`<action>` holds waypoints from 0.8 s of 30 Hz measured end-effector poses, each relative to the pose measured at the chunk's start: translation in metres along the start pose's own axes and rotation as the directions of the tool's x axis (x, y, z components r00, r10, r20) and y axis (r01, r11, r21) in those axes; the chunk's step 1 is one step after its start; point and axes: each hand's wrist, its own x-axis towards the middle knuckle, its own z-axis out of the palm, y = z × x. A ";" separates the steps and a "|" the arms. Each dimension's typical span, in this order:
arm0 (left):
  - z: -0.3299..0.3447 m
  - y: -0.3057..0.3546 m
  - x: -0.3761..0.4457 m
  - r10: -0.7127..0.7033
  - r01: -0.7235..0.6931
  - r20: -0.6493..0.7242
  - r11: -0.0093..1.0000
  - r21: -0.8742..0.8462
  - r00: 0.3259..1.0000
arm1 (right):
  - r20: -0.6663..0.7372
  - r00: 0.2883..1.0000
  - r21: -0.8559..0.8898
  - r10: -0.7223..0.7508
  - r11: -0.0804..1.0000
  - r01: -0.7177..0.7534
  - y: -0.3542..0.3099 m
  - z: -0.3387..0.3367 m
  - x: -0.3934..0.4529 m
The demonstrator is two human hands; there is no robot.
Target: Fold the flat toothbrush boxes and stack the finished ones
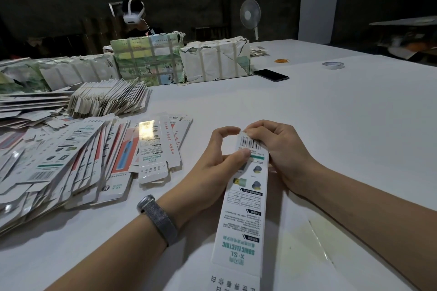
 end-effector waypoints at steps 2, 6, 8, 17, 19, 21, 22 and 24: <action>-0.001 0.000 0.000 0.009 -0.009 -0.002 1.000 0.014 1.000 | 0.019 1.000 0.013 -0.018 1.000 0.018 0.000 0.000 0.000; -0.002 0.001 -0.001 0.037 -0.038 -0.015 0.999 -0.014 0.999 | 0.045 0.998 0.001 -0.043 0.999 0.043 0.000 0.000 -0.002; -0.002 0.001 -0.001 0.053 -0.053 -0.030 0.998 -0.018 0.998 | 0.063 0.997 0.003 -0.043 0.999 0.043 0.000 0.000 -0.002; -0.006 -0.001 0.001 0.071 -0.082 -0.113 0.992 -0.093 0.991 | 0.088 0.996 0.104 0.015 0.994 -0.024 0.007 0.000 0.001; -0.006 -0.002 0.001 0.079 -0.096 -0.132 0.987 -0.127 0.988 | 0.113 0.994 0.080 0.003 0.997 -0.012 0.008 0.001 -0.001; -0.006 -0.002 0.001 0.077 -0.096 -0.134 0.985 -0.144 0.988 | 0.129 0.992 0.082 0.001 0.997 -0.012 0.007 0.001 -0.002; -0.006 -0.002 0.001 0.075 -0.094 -0.130 0.985 -0.147 0.989 | 0.135 0.991 0.092 0.002 0.996 -0.014 0.006 0.000 -0.001; -0.006 -0.002 0.001 0.076 -0.094 -0.123 0.985 -0.145 0.989 | 0.144 0.990 0.124 0.004 0.992 -0.022 0.004 0.000 -0.001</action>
